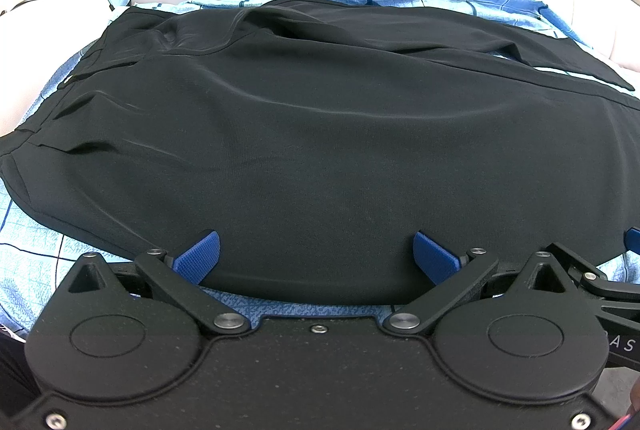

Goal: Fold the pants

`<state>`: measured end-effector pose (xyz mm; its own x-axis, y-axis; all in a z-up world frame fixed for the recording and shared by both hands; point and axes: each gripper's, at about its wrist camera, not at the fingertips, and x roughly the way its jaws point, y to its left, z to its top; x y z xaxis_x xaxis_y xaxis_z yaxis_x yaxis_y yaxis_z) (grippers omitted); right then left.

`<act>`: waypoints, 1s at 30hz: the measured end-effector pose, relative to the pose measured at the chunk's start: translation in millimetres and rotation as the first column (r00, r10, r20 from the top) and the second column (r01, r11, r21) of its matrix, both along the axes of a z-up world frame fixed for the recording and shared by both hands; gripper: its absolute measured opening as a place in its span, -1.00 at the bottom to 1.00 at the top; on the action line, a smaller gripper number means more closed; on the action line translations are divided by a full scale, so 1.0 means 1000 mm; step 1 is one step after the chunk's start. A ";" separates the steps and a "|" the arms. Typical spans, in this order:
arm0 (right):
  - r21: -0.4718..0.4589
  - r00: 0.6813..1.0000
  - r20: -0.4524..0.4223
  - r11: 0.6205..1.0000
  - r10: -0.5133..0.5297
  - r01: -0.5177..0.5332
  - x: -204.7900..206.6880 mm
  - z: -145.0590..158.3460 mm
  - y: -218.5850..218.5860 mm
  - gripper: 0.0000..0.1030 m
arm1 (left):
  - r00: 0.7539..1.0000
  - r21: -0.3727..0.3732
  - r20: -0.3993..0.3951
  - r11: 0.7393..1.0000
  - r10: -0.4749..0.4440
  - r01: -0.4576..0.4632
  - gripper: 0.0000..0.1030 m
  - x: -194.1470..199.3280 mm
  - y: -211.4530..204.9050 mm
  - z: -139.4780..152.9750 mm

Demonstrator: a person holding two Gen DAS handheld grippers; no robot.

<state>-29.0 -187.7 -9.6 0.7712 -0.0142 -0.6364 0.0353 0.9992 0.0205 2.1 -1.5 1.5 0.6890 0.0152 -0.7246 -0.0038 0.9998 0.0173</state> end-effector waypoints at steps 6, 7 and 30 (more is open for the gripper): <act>0.000 1.000 0.000 1.000 0.000 0.000 0.000 0.000 0.000 1.00 | 1.000 0.000 0.001 1.000 0.000 0.000 1.00 0.000 0.000 0.000; 0.000 1.000 0.000 1.000 0.000 0.000 0.000 0.000 0.000 1.00 | 1.000 0.000 0.001 1.000 0.000 0.000 1.00 0.000 0.000 0.000; 0.002 0.999 -0.034 1.000 0.008 -0.008 0.002 0.003 0.002 1.00 | 0.999 -0.002 -0.034 1.000 -0.011 0.011 1.00 0.004 0.004 0.001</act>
